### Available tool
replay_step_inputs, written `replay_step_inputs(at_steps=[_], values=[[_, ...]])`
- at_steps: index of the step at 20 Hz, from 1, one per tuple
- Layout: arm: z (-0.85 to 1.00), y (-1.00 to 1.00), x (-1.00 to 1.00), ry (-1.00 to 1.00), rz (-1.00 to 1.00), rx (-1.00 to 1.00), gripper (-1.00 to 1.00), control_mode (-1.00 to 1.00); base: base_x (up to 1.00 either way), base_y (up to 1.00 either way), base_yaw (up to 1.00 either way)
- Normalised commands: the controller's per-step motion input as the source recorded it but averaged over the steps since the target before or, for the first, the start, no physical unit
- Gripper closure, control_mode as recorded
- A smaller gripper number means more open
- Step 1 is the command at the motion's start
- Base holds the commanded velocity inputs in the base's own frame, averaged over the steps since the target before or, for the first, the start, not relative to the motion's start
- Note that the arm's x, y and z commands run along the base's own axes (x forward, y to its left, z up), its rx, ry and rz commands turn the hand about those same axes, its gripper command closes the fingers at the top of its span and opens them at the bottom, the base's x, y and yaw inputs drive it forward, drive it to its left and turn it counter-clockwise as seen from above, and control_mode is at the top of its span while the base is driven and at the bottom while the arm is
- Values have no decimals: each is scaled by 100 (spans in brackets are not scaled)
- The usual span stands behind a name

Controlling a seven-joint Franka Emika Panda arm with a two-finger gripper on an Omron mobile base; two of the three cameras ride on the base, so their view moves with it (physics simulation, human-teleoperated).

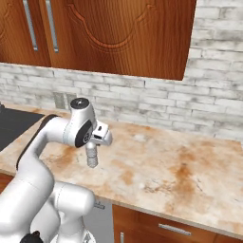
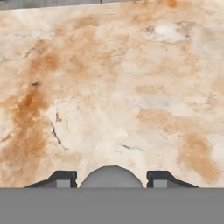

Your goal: Move the drinks to the dining counter.

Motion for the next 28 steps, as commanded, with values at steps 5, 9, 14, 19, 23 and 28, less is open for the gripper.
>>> replay_step_inputs(at_steps=[5, 9, 14, 19, 23, 28], values=[[49, -9, -69, 0, 0, 0, 100, -100, 0, 0, 0], [46, -2, -70, -1, 1, 0, 100, -100, 0, 0, 0], [40, 0, -51, 0, 1, 0, 100, -100, 0, 0, 0], [33, 0, -36, 0, 0, 0, 100, 100, -1, -4, -2], [0, 0, 0, 0, 0, 0, 100, 100, -1, -31, -60], [0, 0, 0, 0, 0, 0, 100, 100, 0, -5, -95]])
